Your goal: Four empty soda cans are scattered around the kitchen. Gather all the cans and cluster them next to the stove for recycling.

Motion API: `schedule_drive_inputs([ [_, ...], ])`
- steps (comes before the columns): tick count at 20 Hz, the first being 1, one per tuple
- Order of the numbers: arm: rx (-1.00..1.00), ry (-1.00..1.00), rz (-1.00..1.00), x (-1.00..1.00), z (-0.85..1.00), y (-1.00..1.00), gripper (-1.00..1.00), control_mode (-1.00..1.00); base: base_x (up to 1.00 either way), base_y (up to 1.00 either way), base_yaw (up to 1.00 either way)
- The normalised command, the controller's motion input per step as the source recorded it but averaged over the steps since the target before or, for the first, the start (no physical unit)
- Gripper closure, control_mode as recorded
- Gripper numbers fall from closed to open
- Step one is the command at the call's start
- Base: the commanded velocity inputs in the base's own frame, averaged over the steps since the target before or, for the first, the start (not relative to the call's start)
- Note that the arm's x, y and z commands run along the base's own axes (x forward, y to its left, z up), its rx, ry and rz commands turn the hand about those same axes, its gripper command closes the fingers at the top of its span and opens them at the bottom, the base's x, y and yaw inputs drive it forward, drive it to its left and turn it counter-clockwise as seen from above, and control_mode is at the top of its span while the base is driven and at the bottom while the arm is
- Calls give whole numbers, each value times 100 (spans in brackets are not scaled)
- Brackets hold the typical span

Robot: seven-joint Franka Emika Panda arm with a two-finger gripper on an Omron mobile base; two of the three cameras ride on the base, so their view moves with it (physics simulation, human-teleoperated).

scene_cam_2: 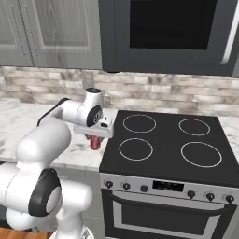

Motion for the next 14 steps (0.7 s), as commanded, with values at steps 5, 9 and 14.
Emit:
schedule_drive_inputs([
  [5,-1,0,0,34,-18,8,100,-100,0,0,0],
  [9,-5,0,2,29,-27,22,100,-100,0,0,0],
  [14,-4,0,2,28,-21,21,100,-100,0,0,0],
])
